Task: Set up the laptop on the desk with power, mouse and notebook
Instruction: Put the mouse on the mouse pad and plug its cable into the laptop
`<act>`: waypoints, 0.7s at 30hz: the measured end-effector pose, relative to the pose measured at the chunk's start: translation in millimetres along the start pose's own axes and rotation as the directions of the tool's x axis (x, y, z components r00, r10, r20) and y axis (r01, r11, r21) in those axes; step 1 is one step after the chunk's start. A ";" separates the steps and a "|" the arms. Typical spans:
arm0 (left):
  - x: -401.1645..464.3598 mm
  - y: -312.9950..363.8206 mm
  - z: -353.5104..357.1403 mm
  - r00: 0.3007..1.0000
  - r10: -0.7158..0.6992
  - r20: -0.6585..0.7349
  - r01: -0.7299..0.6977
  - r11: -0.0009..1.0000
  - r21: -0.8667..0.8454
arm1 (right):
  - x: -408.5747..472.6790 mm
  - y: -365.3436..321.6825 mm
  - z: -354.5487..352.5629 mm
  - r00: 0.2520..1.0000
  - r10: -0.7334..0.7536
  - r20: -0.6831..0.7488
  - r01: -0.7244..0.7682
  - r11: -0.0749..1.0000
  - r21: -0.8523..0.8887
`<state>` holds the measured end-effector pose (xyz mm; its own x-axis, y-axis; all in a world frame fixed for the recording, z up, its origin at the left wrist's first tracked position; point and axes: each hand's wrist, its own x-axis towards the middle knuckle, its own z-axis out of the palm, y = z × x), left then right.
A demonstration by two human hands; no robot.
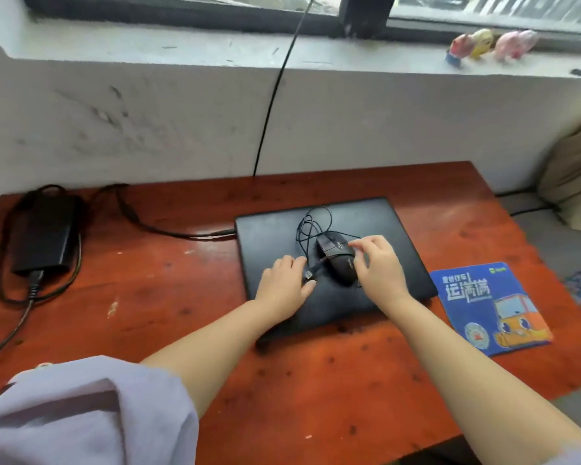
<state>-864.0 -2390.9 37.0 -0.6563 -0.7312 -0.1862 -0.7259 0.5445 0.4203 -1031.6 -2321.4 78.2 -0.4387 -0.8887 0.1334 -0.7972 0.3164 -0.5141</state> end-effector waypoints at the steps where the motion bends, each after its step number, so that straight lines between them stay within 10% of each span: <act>1: 7.1 9.8 3.8 1.000 -0.023 0.019 0.023 1.000 0.011 | 2.4 8.1 0.4 1.000 0.010 0.019 -0.010 1.000 0.003; 9: 37.7 42.2 21.9 0.973 -0.231 -0.011 0.229 0.960 0.162 | 23.3 42.1 31.0 0.886 -0.048 0.462 0.189 0.946 -0.264; 21: 76.4 114.6 35.3 0.892 -0.444 -0.081 0.444 0.896 -0.022 | 63.4 101.1 -10.4 0.902 -0.244 0.357 0.329 0.923 -0.200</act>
<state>-1004.5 -2369.9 39.6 -0.2462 -0.9277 -0.2806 -0.9371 0.1539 0.3132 -1144.2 -2342.3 43.5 -0.0527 -0.9970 -0.0565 -0.9631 0.0657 -0.2610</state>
